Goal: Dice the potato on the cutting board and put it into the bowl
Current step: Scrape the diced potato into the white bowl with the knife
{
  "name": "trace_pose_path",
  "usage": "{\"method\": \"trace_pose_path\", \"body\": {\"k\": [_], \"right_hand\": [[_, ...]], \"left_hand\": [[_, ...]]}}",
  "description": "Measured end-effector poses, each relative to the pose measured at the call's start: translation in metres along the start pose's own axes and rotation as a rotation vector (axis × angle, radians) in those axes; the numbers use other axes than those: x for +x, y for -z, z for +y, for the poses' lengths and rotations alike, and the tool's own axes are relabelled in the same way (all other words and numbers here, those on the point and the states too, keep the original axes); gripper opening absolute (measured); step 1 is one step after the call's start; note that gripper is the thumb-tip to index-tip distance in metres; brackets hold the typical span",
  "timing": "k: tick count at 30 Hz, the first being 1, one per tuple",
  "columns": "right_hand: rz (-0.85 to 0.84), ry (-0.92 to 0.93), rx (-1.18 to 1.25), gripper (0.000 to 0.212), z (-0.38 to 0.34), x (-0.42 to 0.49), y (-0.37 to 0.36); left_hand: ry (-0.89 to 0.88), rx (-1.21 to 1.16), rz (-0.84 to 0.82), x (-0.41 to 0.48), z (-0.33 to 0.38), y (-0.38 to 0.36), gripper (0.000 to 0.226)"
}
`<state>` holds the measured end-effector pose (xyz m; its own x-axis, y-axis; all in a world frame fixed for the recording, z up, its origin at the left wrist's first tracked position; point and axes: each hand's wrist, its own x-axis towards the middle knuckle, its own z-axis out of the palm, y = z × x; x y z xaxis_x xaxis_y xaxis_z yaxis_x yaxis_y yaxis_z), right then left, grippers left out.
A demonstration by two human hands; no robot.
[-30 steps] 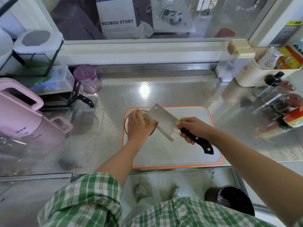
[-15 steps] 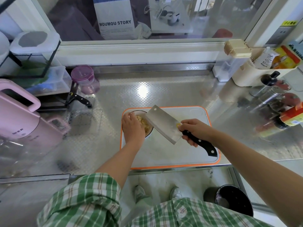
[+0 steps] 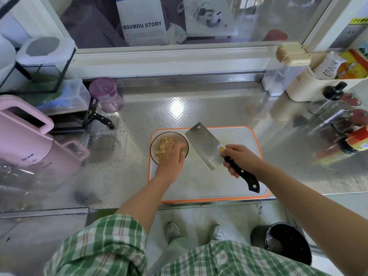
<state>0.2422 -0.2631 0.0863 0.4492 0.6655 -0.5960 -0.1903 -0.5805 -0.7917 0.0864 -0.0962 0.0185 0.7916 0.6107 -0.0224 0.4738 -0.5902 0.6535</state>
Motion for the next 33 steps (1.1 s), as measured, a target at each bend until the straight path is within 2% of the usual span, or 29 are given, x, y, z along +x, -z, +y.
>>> {"method": "trace_pose_path", "body": {"k": [3,9,11,13,15,18,19,22,28,30,33], "right_hand": [[-0.003,0.016,0.017,0.022,0.000,0.001,-0.002],[-0.026,0.053,0.023,0.021,0.001,-0.001,-0.005],[-0.026,0.068,0.020,0.021,0.001,-0.001,-0.005],[-0.022,0.081,0.024,0.022,0.001,-0.002,-0.004],[-0.017,0.093,0.032,0.023,0.001,-0.002,-0.003],[-0.008,0.106,0.053,0.022,0.003,-0.002,-0.002],[-0.009,0.111,0.064,0.022,0.004,-0.002,-0.001],[-0.008,0.124,0.080,0.023,0.009,-0.003,0.004],[0.091,0.111,0.132,0.021,0.033,-0.006,0.029],[0.136,0.093,0.142,0.021,0.043,-0.007,0.038],[0.219,0.071,0.179,0.026,0.059,-0.008,0.053]], "left_hand": [[-0.067,0.058,-0.066,-0.014,-0.003,-0.007,0.035],[-0.126,0.058,-0.035,-0.034,-0.003,-0.010,0.039],[-0.136,0.039,-0.011,-0.042,0.000,-0.008,0.038],[-0.093,-0.032,0.083,-0.050,0.004,-0.004,0.034],[0.086,-0.271,0.237,-0.053,0.017,0.003,0.033],[0.543,-1.188,0.381,-0.044,0.042,0.016,0.039],[0.616,-1.419,0.406,-0.041,0.046,0.018,0.046],[0.624,-1.621,0.389,-0.037,0.053,0.017,0.062],[0.568,-1.492,0.277,-0.029,0.071,-0.009,0.050],[0.534,-1.233,0.237,-0.025,0.077,-0.022,0.035],[0.333,-0.674,0.107,-0.019,0.076,-0.045,0.024]]}}
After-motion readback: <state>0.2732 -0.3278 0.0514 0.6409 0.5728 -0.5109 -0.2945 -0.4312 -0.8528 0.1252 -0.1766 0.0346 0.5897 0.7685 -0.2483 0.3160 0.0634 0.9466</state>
